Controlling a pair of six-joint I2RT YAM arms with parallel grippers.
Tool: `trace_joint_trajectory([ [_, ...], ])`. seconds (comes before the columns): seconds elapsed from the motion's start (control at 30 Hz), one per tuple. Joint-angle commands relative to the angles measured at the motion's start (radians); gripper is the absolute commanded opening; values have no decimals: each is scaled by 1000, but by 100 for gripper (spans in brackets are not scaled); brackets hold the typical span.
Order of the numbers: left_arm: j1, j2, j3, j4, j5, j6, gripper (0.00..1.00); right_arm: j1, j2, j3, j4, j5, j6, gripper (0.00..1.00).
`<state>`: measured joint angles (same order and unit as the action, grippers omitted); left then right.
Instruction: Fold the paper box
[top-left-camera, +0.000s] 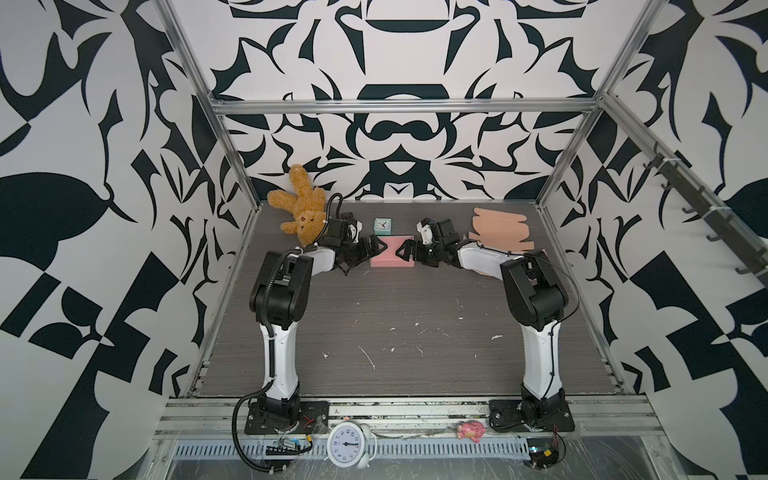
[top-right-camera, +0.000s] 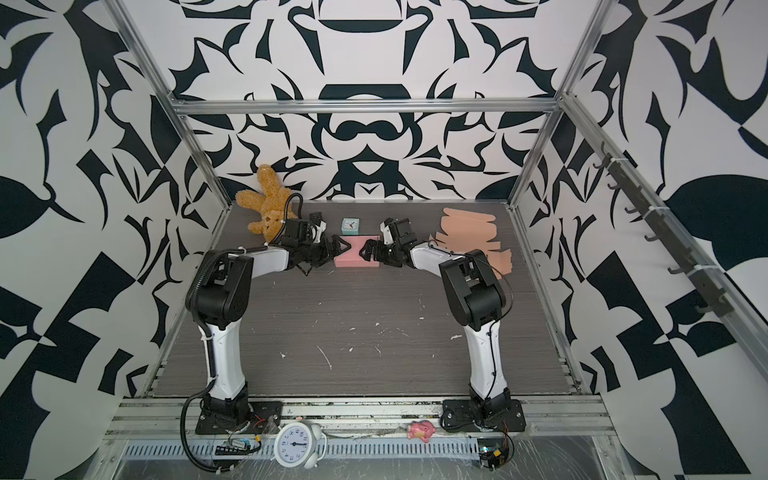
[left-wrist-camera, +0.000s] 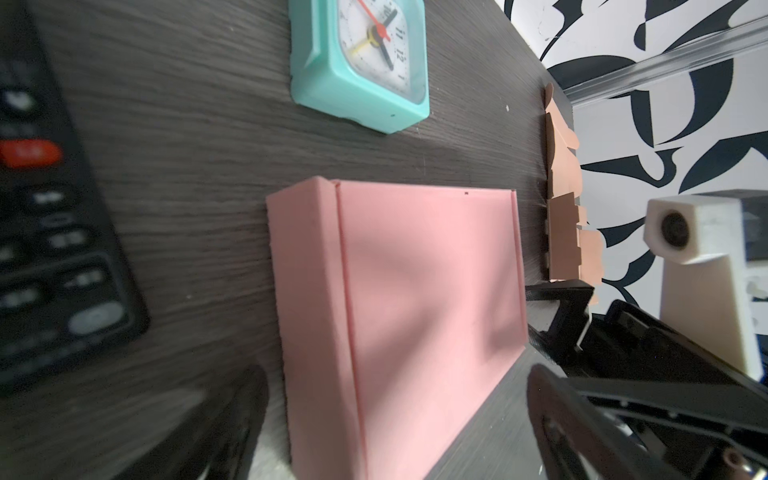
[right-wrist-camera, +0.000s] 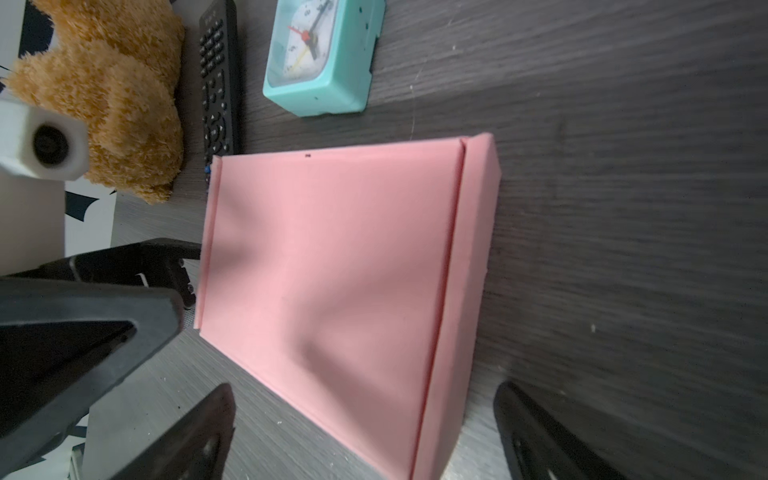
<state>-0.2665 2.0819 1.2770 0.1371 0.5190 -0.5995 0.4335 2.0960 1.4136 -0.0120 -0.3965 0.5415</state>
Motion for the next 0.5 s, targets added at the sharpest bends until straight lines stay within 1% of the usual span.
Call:
trace_joint_trajectory([
  [0.0, 13, -33, -32, -51, -11, 2, 100, 3, -63, -10, -11, 27, -24, 99],
  [0.13, 22, -79, -63, -53, 10, -1, 100, 3, -96, -10, -40, 17, -43, 99],
  [0.2, 24, -123, -99, -45, 12, -7, 100, 4, -126, -17, -70, 36, -64, 99],
  [0.37, 24, -248, -183, -54, 14, -5, 99, 3, -215, -46, -172, 112, -129, 99],
  [0.47, 23, -321, -234, -54, 29, -17, 99, 2, -257, -43, -269, 196, -191, 99],
])
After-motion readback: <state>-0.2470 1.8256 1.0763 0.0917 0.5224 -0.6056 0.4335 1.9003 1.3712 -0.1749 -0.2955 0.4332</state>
